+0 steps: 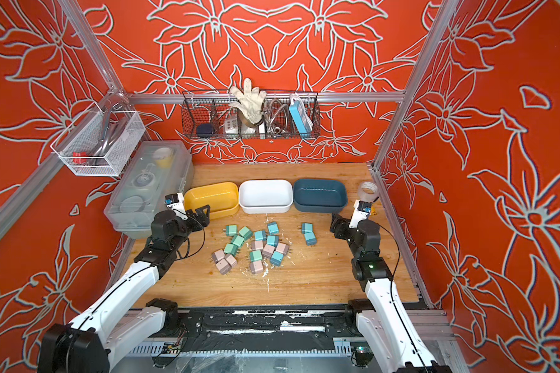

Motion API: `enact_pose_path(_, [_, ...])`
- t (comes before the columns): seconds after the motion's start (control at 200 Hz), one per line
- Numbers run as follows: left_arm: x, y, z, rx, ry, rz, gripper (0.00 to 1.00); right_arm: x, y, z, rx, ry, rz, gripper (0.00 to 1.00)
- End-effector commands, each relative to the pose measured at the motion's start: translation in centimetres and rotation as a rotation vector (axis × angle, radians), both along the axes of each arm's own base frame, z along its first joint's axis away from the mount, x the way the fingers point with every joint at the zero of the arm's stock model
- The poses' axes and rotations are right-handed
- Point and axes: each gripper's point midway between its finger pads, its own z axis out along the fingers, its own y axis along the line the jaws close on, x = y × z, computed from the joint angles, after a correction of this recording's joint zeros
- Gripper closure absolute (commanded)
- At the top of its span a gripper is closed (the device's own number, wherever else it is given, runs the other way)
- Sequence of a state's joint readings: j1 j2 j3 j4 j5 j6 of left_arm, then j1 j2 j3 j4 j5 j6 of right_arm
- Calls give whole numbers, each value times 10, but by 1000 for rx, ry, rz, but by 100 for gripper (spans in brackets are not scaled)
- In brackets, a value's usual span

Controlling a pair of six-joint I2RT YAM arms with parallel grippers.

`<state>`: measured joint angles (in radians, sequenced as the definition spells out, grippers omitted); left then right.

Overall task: Place the plugs by color into the storage box
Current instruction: Pick up the plug from the center of the board.

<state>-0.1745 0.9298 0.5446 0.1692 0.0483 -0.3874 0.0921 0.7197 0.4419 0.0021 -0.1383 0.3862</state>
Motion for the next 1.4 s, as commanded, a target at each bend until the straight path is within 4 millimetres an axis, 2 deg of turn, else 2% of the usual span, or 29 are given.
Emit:
enact_pose_path(0.0, [-23, -52, 30, -35, 5, -214, 19, -21, 23, -15, 43, 128, 113, 22])
enact_pose_path(0.115, [-54, -92, 45, 62, 22, -439, 20, -33, 26, -16, 12, 146, 137, 25])
enact_pose_path(0.2, [-79, -112, 47, 152, 41, -582, 21, -37, 28, -19, -23, 158, 145, 30])
enact_pose_path(0.3, [-109, -130, 44, 258, 32, -745, 23, -41, 38, -22, -52, 179, 178, 30])
enact_pose_path(0.42, [-134, -138, 31, 347, 1, -866, 26, -43, 50, -28, -119, 232, 218, 30])
enact_pose_path(0.57, [-159, -140, 4, 424, -47, -992, 28, -45, 65, -31, -161, 301, 268, 30])
enact_pose_path(0.681, [-198, -140, -13, 522, -86, -1222, 28, -45, 70, -32, -177, 322, 281, 30])
enact_pose_path(0.731, [-206, -136, -19, 574, -86, -1271, 28, -44, 70, -34, -196, 326, 273, 31])
enact_pose_path(0.856, [-192, -127, -27, 665, -60, -1198, 27, -38, 69, -42, -238, 341, 262, 31])
enact_pose_path(1.081, [-178, -130, -24, 634, 10, -1139, 29, -26, 79, -44, -261, 393, 293, 30])
enact_pose_path(1.396, [-133, -124, 16, 563, 70, -858, 31, -21, 78, -34, -300, 427, 289, 29])
